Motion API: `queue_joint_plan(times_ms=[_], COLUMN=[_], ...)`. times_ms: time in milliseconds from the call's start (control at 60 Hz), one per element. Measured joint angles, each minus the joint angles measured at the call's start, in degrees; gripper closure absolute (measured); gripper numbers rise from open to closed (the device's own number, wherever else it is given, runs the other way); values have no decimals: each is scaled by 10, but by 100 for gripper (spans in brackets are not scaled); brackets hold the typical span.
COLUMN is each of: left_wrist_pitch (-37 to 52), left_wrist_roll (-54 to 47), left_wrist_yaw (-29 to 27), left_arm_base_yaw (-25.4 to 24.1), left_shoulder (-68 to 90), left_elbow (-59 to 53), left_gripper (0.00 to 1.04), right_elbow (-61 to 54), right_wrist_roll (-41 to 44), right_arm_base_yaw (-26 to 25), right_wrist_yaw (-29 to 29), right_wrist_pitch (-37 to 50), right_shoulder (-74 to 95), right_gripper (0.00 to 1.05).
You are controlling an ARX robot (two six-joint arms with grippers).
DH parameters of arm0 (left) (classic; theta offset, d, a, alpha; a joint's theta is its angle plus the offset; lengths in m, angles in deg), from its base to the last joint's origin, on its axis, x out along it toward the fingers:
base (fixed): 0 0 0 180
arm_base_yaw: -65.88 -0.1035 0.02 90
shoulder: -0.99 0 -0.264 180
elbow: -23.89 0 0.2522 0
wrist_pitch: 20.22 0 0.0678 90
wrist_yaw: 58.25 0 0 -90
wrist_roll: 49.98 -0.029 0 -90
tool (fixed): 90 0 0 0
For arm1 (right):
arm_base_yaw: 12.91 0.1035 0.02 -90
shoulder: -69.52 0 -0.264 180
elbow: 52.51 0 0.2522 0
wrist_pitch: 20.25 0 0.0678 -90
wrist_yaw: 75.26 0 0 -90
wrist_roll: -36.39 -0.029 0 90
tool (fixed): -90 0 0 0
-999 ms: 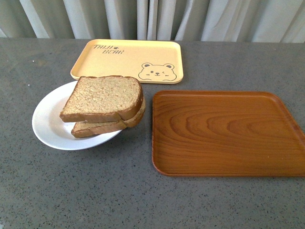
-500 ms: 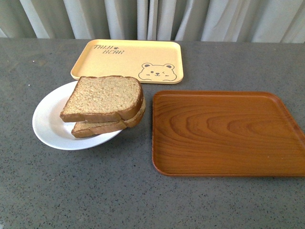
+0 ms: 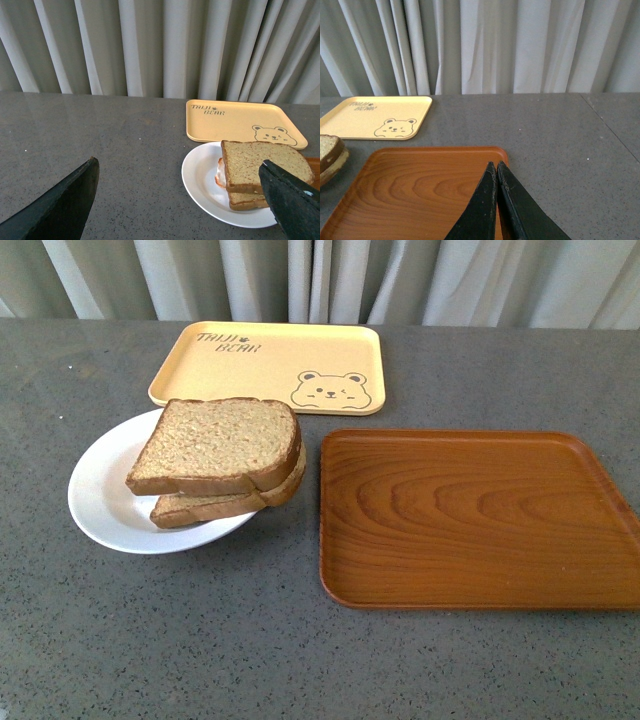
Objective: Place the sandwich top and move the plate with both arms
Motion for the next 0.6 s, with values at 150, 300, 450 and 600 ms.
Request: queue_joint_plan(times_ms=[150, 300, 450, 600], left_wrist_pitch=[0, -106, 53, 172], left_wrist_roll=[0, 136, 349, 393], left_wrist_yaw=[0, 63, 75, 75], left_arm_base_yaw=[0, 0, 20, 27], left_shoulder=[0, 112, 405, 588], left_elbow=[0, 62, 145, 184], left_gripper=[9, 9, 9, 9], right_elbow=[0, 0, 0, 0], right_wrist_roll=[0, 0, 0, 0], right_arm_base_yaw=[0, 0, 0, 0], right_wrist_yaw=[0, 0, 0, 0], right_wrist_pitch=[0, 0, 0, 0], right_shoulder=[0, 0, 0, 0], right_gripper=[33, 8, 9, 9])
